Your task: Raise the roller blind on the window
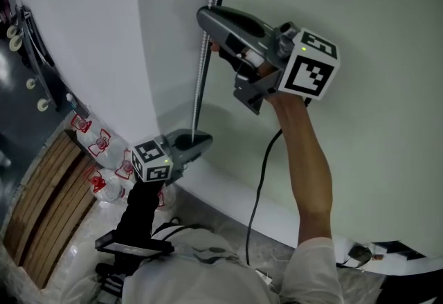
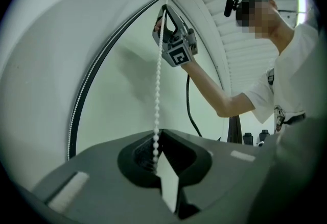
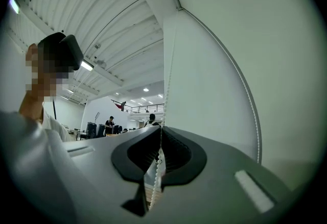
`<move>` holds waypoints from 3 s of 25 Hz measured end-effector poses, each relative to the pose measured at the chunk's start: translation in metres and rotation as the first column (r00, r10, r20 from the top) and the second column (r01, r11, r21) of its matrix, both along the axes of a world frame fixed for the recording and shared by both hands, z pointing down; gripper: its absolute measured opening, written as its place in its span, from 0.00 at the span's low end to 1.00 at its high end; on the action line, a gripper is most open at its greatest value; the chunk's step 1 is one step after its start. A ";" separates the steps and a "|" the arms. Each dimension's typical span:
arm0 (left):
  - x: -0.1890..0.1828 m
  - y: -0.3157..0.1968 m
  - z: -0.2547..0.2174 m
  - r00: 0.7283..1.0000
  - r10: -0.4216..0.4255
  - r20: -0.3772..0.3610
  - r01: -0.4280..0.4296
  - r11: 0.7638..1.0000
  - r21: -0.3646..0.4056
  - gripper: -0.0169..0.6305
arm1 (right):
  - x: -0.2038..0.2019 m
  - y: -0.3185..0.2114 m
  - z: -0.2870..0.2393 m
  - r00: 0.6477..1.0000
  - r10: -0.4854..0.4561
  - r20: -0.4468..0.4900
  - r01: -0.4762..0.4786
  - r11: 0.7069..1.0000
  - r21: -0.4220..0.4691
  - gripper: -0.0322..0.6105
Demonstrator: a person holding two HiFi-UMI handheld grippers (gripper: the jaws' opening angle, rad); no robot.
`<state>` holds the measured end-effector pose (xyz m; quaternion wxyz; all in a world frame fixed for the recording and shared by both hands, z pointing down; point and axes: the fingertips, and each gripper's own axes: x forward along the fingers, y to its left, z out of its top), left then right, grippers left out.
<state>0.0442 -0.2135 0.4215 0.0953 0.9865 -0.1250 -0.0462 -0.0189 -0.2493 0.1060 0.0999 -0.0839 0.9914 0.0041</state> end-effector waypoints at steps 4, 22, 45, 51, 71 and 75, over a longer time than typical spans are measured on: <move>0.001 -0.001 -0.007 1.000 0.008 -0.015 -0.008 1.000 0.008 0.02 | -0.004 0.002 0.029 0.999 0.001 -0.042 -0.002 1.000 -0.028 0.07; 0.000 -0.002 -0.010 1.000 0.004 -0.020 -0.004 1.000 0.014 0.02 | -0.017 0.024 0.185 0.984 -0.041 -0.171 0.003 0.976 -0.217 0.07; 0.003 -0.001 -0.024 1.000 -0.006 -0.026 0.007 1.000 0.024 0.02 | 0.002 -0.012 -0.044 0.999 -0.005 0.051 0.001 0.997 0.076 0.21; -0.004 -0.001 -0.009 1.000 -0.007 -0.023 0.008 0.999 0.035 0.02 | -0.001 -0.008 -0.059 0.997 0.016 0.076 -0.025 0.993 0.113 0.08; 0.000 0.004 -0.017 0.999 0.024 -0.033 -0.024 1.000 0.011 0.02 | -0.001 -0.002 0.001 1.000 -0.019 0.013 0.019 0.999 -0.042 0.07; -0.001 0.004 -0.014 0.999 0.027 -0.029 -0.027 0.999 0.022 0.02 | -0.003 0.002 0.030 1.000 -0.008 -0.007 0.008 0.999 -0.052 0.07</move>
